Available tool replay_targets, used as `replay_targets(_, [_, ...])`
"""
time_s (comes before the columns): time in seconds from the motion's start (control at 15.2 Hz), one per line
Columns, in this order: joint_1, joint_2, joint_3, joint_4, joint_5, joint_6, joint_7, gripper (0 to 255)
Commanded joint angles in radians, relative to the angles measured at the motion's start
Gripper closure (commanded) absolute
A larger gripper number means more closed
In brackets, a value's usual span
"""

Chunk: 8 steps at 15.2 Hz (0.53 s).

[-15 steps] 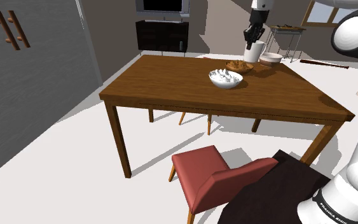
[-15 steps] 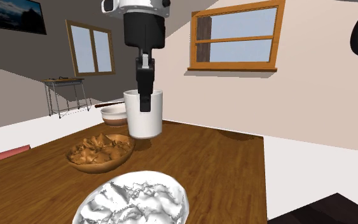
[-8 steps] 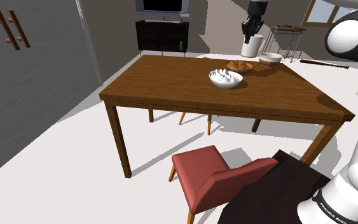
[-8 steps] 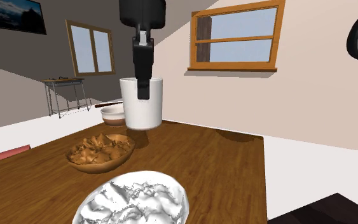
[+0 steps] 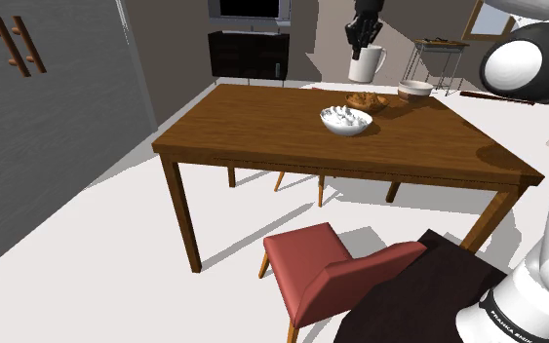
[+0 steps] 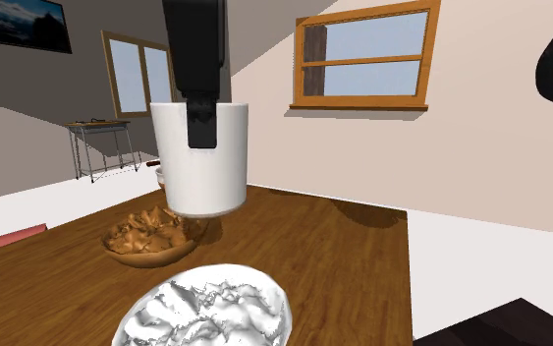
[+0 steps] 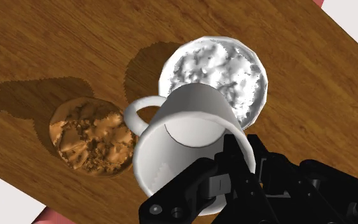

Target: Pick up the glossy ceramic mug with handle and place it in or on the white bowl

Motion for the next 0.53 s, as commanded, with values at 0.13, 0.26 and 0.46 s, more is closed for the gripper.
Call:
replay_targets(0.13, [0.030,-0.048,0.005,-0.108,-0.015,0.060,0.025,255])
replay_targets(0.26, [0.038,-0.076,0.005,-0.180,-0.022,0.104,0.028,255])
replay_targets(0.46, [0.047,-0.109,0.006,-0.272,-0.030,0.163,0.032,255])
